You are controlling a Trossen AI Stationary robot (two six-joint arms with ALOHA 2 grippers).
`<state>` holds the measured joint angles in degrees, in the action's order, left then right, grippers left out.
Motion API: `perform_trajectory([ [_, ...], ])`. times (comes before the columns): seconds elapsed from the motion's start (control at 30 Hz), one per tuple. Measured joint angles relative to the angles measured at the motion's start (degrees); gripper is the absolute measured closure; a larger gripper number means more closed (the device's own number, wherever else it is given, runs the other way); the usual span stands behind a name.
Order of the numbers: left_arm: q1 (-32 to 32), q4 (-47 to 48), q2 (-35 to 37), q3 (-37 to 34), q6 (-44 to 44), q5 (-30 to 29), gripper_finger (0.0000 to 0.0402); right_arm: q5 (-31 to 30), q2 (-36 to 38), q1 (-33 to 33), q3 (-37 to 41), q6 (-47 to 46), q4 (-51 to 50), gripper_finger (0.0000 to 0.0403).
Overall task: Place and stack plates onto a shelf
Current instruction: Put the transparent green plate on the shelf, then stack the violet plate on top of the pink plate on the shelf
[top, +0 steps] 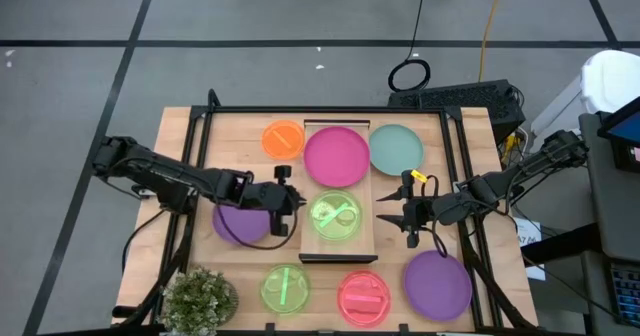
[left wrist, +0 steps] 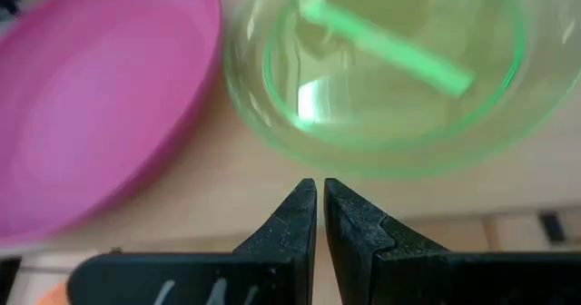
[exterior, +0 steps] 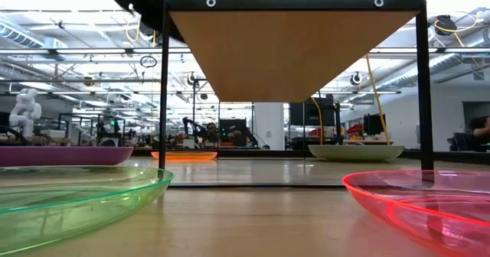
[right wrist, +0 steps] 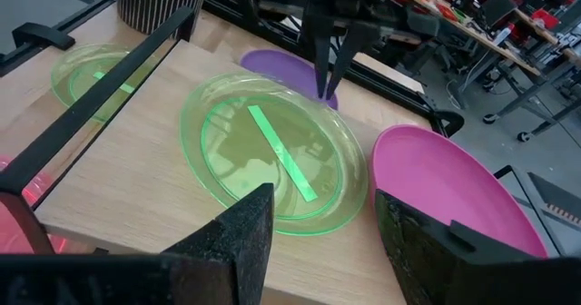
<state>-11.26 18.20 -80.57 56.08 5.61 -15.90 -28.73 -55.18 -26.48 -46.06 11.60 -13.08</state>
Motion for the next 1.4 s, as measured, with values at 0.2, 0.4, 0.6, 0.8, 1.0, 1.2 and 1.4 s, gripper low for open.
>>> perform_trajectory([
  [0.2,0.32,-1.14,0.04,0.02,-0.15,1.60,0.0369,0.00,0.00,0.00,0.00,-0.28,-0.94,0.0229],
  [0.4,0.32,-1.42,-0.62,0.00,-0.12,3.09,0.0369,0.00,0.00,0.00,0.00,-0.29,-0.94,0.0229],
  [0.6,0.32,-1.69,-0.58,0.04,0.01,3.94,0.0369,0.00,0.00,0.00,0.00,-0.42,-0.94,0.0229],
  [0.8,0.32,-1.73,-0.58,0.04,0.22,3.92,0.0369,0.00,0.00,0.00,0.00,-2.13,-0.51,0.0229],
  [1.0,0.03,-1.36,0.15,0.04,0.99,3.94,0.0369,-0.01,0.00,0.00,0.00,-7.14,-0.38,0.0229],
  [1.2,-0.93,0.55,3.66,0.04,-1.02,3.90,0.0369,-1.65,0.00,-0.53,-1.57,-9.21,-1.20,0.0229],
  [1.4,-2.66,1.36,8.06,0.05,-5.30,3.88,0.0369,-5.74,0.00,-1.41,-5.47,-19.11,-9.92,0.0229],
])
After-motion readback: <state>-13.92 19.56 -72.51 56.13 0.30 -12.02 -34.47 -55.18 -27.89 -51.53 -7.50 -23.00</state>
